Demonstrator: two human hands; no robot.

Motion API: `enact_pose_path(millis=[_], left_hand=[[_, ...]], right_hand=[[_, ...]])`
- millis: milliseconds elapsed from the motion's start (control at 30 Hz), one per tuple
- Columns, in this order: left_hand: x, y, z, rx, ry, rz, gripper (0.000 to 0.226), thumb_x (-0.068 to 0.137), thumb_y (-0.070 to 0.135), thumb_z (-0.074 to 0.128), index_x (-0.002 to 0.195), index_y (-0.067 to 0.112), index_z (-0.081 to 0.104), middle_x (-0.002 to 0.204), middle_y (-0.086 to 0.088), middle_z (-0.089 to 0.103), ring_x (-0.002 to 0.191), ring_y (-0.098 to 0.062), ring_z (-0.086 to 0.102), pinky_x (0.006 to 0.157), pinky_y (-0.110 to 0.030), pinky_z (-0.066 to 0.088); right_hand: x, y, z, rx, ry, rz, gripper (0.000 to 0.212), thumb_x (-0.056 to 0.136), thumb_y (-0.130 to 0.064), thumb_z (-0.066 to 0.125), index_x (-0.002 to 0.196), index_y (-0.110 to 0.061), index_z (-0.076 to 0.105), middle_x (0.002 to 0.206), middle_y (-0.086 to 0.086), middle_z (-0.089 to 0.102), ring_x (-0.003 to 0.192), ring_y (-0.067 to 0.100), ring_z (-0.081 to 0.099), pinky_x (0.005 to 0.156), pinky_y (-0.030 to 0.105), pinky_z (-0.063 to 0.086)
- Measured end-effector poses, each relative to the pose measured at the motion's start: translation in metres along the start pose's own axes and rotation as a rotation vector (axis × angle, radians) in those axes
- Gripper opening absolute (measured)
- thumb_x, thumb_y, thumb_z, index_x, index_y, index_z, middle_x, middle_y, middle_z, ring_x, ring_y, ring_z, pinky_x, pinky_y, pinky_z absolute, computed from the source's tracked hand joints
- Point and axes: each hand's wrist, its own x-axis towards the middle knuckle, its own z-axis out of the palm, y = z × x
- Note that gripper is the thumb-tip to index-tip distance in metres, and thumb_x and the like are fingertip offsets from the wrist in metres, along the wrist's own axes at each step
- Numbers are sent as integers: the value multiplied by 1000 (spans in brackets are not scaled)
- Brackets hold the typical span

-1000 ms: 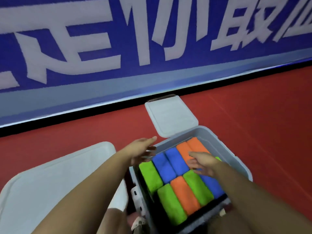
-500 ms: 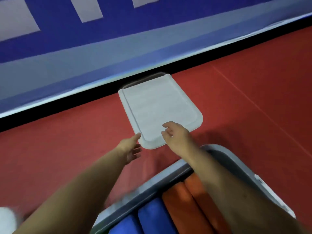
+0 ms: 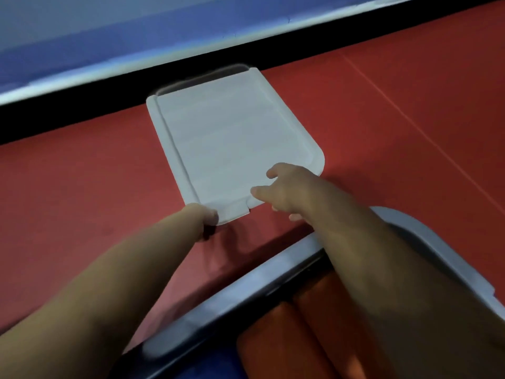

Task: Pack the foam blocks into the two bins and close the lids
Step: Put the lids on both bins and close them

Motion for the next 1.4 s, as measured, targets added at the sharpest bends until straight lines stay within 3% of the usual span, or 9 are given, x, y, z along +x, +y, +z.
enact_pose_path(millis=[133, 433, 533, 767, 867, 1067, 1167, 1300, 1400], left_hand=[[1, 7, 2, 415, -67, 41, 9, 88, 1, 53, 84, -2, 60, 65, -15, 54, 54, -24, 48, 67, -28, 45], [-2, 0, -8, 331, -46, 31, 43, 99, 12, 32, 61, 1, 49, 30, -8, 47, 22, -18, 42, 39, -22, 35], [-9, -9, -4, 236, -11, 58, 44, 100, 11, 36, 58, 0, 44, 41, -11, 48, 38, -23, 42, 41, -26, 34], [-22, -21, -25, -486, 70, -10, 12, 89, 14, 60, 82, 7, 54, 70, -11, 56, 56, -23, 55, 53, -31, 54], [-52, -22, -44, -777, -12, 8, 26, 78, 12, 65, 103, 7, 61, 86, -6, 68, 68, -23, 67, 60, -38, 59], [-150, -15, -87, -1227, 13, 113, 31, 80, -2, 51, 107, 10, 60, 93, -3, 68, 71, -19, 67, 53, -26, 58], [-202, -9, -106, -1329, 64, 182, 43, 76, -3, 52, 118, 8, 58, 104, -6, 67, 75, -20, 68, 50, -24, 55], [-284, -8, -126, -1405, 61, 229, 45, 79, 1, 56, 123, 8, 56, 103, -5, 65, 72, -16, 65, 44, -21, 51], [-338, -24, -129, -1442, 33, 204, 45, 80, 3, 59, 124, 9, 56, 98, -6, 63, 69, -16, 63, 48, -25, 50]], right_hand=[[-1, -4, 4, -171, 11, -13, 39, 97, -26, 48, 131, -9, 48, 126, 8, 55, 100, 25, 57, 82, 30, 46], [10, -2, 4, -183, 62, -53, 44, 97, -35, 47, 134, -10, 47, 136, 8, 51, 123, 26, 49, 99, 31, 40], [10, -1, 6, -217, 18, -43, 46, 98, -36, 46, 135, -10, 45, 138, 8, 48, 124, 26, 48, 100, 32, 39], [15, 3, 2, -174, 17, -22, 57, 96, -41, 47, 142, -9, 38, 141, 11, 46, 125, 28, 48, 102, 35, 40], [12, 5, -4, -14, 40, -70, 56, 94, -42, 50, 140, -11, 43, 138, 8, 50, 118, 22, 51, 98, 31, 41], [-20, 0, 21, 374, 639, -270, 32, 89, -23, 61, 119, -11, 60, 121, 8, 55, 101, 22, 60, 85, 21, 42], [-63, -15, 48, 492, 818, -209, 51, 81, -27, 71, 125, -10, 53, 131, 12, 39, 101, 26, 56, 89, 24, 43], [-118, -41, 41, 837, 536, 196, 113, 56, -70, 72, 144, -31, 15, 147, 12, 23, 121, 35, 45, 99, 57, 42], [-180, -65, 21, 1241, 229, 25, 113, 68, -57, 74, 150, -31, 1, 151, 8, 27, 111, 27, 55, 84, 44, 56]])
